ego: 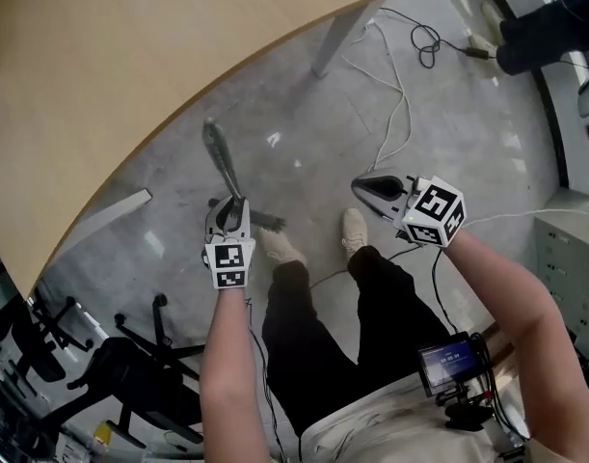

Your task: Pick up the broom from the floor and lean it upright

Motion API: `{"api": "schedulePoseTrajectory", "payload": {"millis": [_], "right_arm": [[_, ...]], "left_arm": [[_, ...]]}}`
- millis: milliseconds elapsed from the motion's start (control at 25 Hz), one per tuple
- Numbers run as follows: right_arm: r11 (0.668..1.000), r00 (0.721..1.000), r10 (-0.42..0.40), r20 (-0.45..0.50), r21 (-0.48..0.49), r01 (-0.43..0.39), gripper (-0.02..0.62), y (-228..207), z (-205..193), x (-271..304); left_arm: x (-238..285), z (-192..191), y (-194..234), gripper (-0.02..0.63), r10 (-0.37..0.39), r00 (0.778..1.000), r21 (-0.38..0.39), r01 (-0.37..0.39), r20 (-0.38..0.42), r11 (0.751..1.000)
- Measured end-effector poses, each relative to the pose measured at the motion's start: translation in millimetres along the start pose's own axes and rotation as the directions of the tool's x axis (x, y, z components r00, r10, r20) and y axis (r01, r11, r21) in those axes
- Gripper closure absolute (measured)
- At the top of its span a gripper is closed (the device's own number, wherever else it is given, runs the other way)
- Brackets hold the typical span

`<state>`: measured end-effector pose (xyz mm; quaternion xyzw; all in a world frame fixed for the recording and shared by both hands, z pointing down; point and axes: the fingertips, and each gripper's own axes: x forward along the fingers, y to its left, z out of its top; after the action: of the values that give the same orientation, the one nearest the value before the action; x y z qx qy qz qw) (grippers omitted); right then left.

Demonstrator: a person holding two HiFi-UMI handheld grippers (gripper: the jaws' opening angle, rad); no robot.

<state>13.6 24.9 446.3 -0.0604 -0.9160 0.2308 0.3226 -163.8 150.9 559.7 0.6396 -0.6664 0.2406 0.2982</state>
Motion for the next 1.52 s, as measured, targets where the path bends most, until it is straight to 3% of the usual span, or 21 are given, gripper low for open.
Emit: {"api": "schedulePoseTrajectory", "payload": {"millis": [120,280,400,480,720,880,1040,1200,1520], "right_arm": [[0.998,0.997,0.067,-0.04,-0.016,-0.068,0.574,13.9,-2.1,4.4],[0.981,0.977,0.164,-0.132,-0.084,-0.176,0.574,25.0,-8.7,13.2],[0.976,0.97,0.186,-0.157,-0.086,-0.201,0.574,25.8,-12.0,25.6],[0.971,0.962,0.2,-0.184,-0.094,-0.22,0.574,22.9,-16.6,33.5],[0.957,0.937,0.231,-0.262,-0.112,-0.267,0.574,6.1,-32.5,42.8],[0.959,0.938,0.221,-0.269,-0.114,-0.258,0.574,-8.2,-35.3,34.6],[0.962,0.936,0.208,-0.284,-0.112,-0.247,0.574,-16.0,-41.7,33.3],[0.963,0.935,0.201,-0.291,-0.114,-0.243,0.574,-17.8,-43.0,30.1],[0.966,0.944,0.186,-0.272,-0.123,-0.226,0.574,-24.1,-31.7,28.7]], "left_arm": [[-10.2,-4.0,-1.9,0.532,0.15,0.989,-0.148,-0.146,0.014,0.978],[-24.3,-33.5,-10.8,0.534,0.311,0.95,-0.354,-0.29,0.005,0.889],[-28.1,-58.3,5.4,0.534,0.383,0.924,-0.436,-0.352,-0.018,0.829],[-23.7,-73.4,14.6,0.534,0.422,0.906,-0.449,-0.395,-0.043,0.801],[-2.3,-94.4,33.4,0.534,0.497,0.863,-0.423,-0.487,-0.096,0.764],[9.8,-86.5,53.8,0.534,0.532,0.843,-0.437,-0.508,-0.076,0.742],[13.1,-84.6,74.5,0.534,0.569,0.818,-0.467,-0.538,-0.086,0.702],[15.3,-84.9,80.0,0.534,0.578,0.811,-0.483,-0.545,-0.095,0.685],[20.5,-83.7,90.6,0.534,0.562,0.819,-0.467,-0.544,-0.116,0.697]]}}
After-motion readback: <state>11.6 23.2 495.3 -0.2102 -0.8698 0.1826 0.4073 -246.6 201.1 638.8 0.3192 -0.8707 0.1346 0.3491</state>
